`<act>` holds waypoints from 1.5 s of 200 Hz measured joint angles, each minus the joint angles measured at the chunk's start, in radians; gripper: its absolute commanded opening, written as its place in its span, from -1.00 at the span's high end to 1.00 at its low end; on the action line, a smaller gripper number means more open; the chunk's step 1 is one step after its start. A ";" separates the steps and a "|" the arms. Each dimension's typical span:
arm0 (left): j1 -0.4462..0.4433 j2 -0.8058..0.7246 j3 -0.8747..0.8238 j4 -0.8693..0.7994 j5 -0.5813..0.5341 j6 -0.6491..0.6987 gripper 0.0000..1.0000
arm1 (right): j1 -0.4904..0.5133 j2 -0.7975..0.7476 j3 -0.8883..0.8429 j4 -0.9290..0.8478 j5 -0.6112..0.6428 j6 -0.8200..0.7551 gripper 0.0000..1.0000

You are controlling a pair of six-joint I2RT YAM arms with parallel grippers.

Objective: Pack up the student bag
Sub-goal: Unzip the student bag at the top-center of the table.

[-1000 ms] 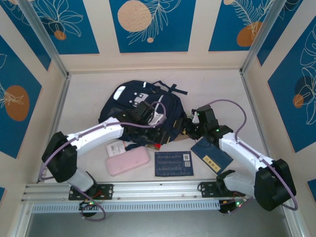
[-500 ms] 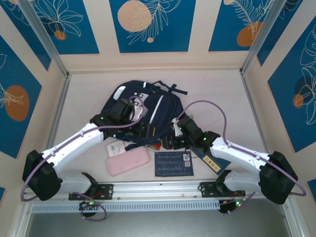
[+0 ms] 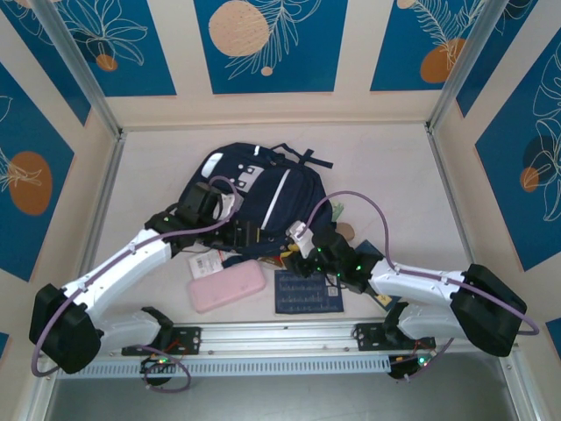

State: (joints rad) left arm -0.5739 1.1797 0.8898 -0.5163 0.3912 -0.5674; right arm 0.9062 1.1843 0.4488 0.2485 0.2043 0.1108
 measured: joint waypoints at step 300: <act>0.063 0.188 -0.097 -0.022 -0.427 -0.304 -0.38 | 0.018 0.092 -0.037 0.103 0.020 0.092 1.00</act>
State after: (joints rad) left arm -0.5110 1.3674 0.7925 -0.5385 -0.0357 -0.8719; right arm 0.9237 1.2766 0.4114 0.3515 0.2245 0.2024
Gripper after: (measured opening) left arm 0.717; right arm 0.060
